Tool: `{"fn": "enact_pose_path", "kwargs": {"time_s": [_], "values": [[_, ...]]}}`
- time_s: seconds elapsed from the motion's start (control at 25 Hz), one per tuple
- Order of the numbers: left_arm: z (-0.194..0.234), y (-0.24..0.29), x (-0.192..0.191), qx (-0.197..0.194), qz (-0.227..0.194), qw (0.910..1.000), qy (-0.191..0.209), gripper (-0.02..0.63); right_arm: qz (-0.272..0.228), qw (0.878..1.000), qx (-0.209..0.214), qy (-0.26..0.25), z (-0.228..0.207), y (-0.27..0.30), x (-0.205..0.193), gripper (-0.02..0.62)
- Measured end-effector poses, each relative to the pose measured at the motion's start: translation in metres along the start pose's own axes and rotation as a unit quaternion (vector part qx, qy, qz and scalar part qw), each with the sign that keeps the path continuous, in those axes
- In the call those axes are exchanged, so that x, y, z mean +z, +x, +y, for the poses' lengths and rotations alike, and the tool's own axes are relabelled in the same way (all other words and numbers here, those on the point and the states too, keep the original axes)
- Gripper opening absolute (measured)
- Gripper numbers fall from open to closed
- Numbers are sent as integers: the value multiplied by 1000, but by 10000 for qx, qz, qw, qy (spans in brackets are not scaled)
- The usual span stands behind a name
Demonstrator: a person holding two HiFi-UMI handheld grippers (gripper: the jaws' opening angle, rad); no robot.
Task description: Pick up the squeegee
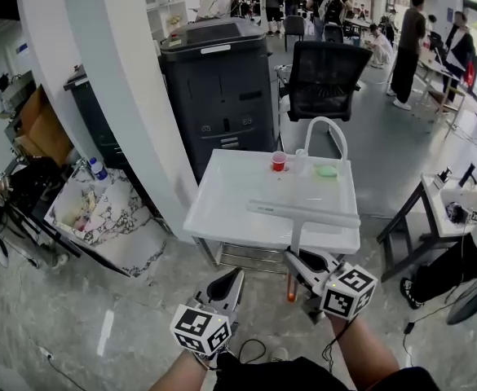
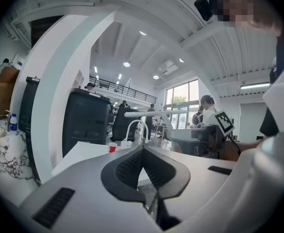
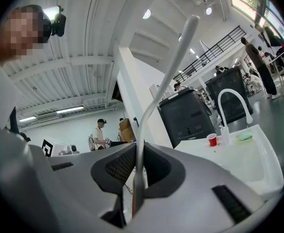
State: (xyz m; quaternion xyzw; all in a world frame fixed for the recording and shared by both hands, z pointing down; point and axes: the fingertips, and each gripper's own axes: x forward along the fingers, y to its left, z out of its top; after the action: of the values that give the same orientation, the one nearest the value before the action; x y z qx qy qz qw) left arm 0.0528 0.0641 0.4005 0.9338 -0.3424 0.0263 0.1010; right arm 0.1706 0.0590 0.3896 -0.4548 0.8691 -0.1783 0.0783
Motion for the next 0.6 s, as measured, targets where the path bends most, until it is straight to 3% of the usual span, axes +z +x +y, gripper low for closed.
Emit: {"fn": "enact_pose_path", "kwargs": {"time_s": [0.6], "values": [[-11,1,3,-65,13,9999,100,15,-91,9999,-29,62,-2,-11,2,55]]}}
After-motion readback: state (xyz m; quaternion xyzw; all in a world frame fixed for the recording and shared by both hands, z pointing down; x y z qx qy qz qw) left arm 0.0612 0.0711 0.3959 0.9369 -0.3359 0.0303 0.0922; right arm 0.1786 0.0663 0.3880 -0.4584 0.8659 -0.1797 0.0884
